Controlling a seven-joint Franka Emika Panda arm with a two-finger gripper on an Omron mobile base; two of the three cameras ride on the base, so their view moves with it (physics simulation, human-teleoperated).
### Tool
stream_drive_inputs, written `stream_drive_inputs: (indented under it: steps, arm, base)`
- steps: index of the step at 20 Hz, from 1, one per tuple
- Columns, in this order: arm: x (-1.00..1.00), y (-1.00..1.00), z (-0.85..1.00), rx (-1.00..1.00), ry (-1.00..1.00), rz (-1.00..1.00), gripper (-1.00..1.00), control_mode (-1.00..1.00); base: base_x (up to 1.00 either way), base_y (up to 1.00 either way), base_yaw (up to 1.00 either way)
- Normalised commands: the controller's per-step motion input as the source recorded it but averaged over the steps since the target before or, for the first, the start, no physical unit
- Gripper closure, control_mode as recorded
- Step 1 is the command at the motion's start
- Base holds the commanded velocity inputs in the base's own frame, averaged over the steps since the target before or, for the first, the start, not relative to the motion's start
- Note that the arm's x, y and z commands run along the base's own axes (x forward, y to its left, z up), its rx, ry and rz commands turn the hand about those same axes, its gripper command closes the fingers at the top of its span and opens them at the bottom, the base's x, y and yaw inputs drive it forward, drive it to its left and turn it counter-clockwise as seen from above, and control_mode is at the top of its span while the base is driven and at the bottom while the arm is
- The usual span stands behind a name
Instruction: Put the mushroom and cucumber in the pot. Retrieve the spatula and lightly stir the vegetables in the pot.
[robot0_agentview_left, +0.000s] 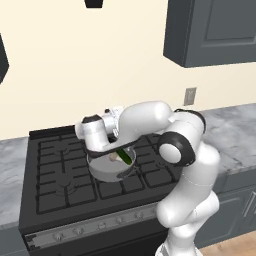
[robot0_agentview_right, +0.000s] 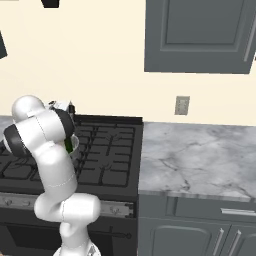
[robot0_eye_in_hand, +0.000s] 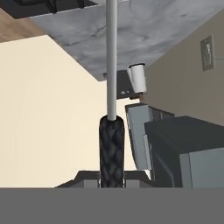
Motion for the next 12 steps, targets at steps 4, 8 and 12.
stream_drive_inputs:
  steps: [4, 8, 12]
  arm:
    - [0.0, 0.28, 0.0, -0.01, 0.0, 0.04, 1.0, -1.0]
    - [0.01, 0.2, -0.02, -0.06, 0.0, 0.0, 1.0, -1.0]
    - [0.0, 0.14, 0.0, -0.02, 0.0, 0.01, 1.0, -1.0]
  base:
    - [0.0, 0.0, 0.0]
    - [0.0, 0.0, 0.0]
    - [0.0, 0.0, 0.0]
